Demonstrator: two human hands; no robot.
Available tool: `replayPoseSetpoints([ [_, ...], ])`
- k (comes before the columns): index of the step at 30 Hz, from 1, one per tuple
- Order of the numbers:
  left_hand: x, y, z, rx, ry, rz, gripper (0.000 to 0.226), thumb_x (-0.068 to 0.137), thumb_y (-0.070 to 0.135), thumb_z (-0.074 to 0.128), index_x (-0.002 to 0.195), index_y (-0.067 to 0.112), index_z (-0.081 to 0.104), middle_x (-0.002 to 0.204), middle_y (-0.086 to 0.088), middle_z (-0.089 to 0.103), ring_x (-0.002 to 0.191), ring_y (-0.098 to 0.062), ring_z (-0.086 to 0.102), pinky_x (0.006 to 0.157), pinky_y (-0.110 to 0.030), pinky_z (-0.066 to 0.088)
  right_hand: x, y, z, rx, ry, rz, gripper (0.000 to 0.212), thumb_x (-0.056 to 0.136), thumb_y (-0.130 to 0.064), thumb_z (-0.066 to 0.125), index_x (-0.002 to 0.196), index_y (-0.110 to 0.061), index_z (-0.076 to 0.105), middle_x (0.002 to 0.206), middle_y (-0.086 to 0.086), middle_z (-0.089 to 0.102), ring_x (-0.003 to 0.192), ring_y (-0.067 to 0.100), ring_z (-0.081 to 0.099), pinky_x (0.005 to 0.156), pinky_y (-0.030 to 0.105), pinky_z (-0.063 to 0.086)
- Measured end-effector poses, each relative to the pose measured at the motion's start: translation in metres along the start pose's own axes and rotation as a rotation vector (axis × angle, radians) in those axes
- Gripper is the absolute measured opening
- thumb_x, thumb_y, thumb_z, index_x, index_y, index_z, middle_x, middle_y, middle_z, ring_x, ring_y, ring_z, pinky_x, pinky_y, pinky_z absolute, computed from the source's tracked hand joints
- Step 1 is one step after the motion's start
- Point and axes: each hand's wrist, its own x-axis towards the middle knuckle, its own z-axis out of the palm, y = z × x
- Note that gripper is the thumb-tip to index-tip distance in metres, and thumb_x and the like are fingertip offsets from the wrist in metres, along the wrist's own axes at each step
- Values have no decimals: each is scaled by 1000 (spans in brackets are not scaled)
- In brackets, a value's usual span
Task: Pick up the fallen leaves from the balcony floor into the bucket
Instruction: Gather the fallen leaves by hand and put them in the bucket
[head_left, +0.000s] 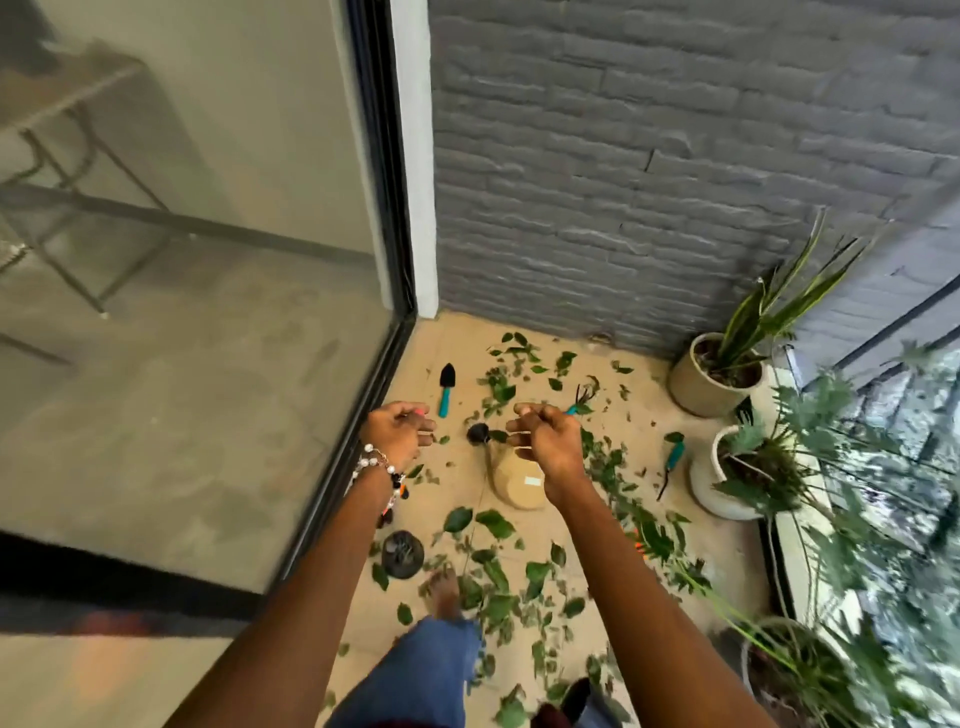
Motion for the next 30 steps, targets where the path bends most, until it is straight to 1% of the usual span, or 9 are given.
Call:
replayPoseSetpoints([
  [5,101,40,18,13,-56,-58,21,98,0,46,109,-11,61,60,-6,62,35,-7,53,33,-14,34,103,-45,28,16,18,46,19,99,-11,51,108,1,63,85,13,67,57,14,57,45,21,46],
  [8,152,65,27,54,-62,-53,18,98,-1,46,107,-8,60,66,-12,59,35,-4,53,34,-14,35,153,-61,37,4,48,87,20,99,-16,52,108,-2,65,83,10,70,61,16,58,50,24,45],
  [10,179,74,35,75,-53,-59,16,98,0,46,98,-2,62,68,-13,60,35,-4,54,33,-14,34,179,-68,39,29,60,100,20,99,-16,53,108,-2,65,81,9,69,60,16,58,51,24,44],
  [13,228,84,48,95,-64,-59,22,99,2,47,84,10,61,68,-10,61,36,-5,54,34,-13,32,228,-77,42,29,90,126,19,99,-13,51,107,-3,66,80,10,69,56,14,58,50,23,43],
  [18,315,85,79,114,-70,-101,12,99,8,50,97,4,62,70,-10,63,38,-4,57,34,-13,34,322,-75,49,0,131,174,21,99,-9,49,109,-1,66,88,15,68,62,17,58,49,23,44],
  [21,365,85,104,111,-67,-122,13,99,7,50,96,5,62,70,-9,63,37,-3,56,34,-13,34,384,-68,56,-48,149,194,19,98,-13,54,106,-4,68,90,17,71,66,20,59,51,26,45],
  [23,398,88,120,120,-80,-161,15,99,3,48,92,5,61,59,-4,64,36,-3,55,34,-12,34,424,-65,62,-73,147,221,17,98,-12,54,104,-6,69,87,14,72,63,18,61,51,24,46],
  [25,427,90,132,90,-96,-207,13,99,0,46,97,1,59,48,3,63,34,-4,54,33,-11,33,454,-66,68,-48,136,255,17,98,-5,50,100,-7,67,80,10,69,56,13,59,46,19,45],
  [30,510,86,157,113,-81,-250,19,99,4,47,111,-5,60,48,5,63,35,-5,54,33,-11,32,528,-63,80,-65,132,276,17,98,-2,49,102,-4,66,78,7,68,56,9,61,45,15,46],
])
